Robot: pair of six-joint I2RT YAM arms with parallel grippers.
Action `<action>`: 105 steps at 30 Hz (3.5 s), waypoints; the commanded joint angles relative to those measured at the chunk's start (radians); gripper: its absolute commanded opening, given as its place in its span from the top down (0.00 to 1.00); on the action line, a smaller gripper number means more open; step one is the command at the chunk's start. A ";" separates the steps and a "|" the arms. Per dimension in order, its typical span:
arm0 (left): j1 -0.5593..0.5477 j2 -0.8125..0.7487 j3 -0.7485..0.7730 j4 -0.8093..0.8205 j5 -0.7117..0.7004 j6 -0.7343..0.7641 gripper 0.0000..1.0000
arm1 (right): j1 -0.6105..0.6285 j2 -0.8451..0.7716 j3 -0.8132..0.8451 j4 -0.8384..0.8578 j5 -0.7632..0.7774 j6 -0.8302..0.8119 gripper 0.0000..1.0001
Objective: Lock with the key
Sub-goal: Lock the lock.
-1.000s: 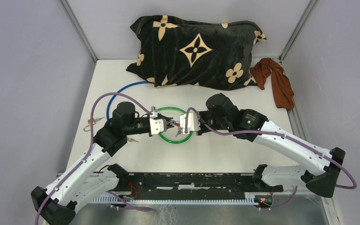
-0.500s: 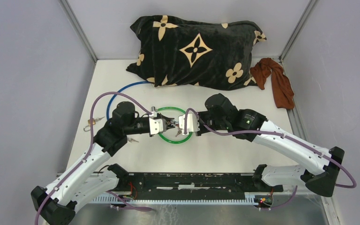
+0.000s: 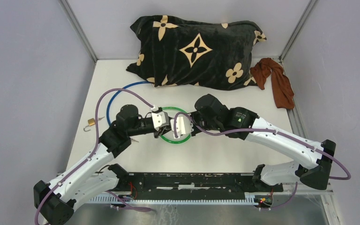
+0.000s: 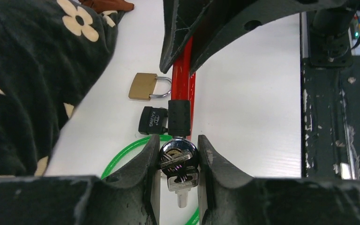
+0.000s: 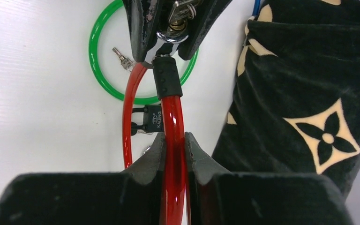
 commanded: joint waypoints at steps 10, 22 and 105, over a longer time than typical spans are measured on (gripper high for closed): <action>-0.010 -0.179 -0.265 0.796 -0.162 -0.579 0.98 | 0.051 -0.015 0.059 0.357 -0.098 -0.066 0.84; -0.009 -0.266 -0.326 0.704 -0.184 -0.400 0.98 | 0.052 -0.027 0.057 0.346 -0.078 -0.097 0.42; 0.021 -0.354 -0.297 0.733 -0.084 -0.575 0.30 | 0.017 -0.131 -0.441 1.096 -0.131 0.180 1.00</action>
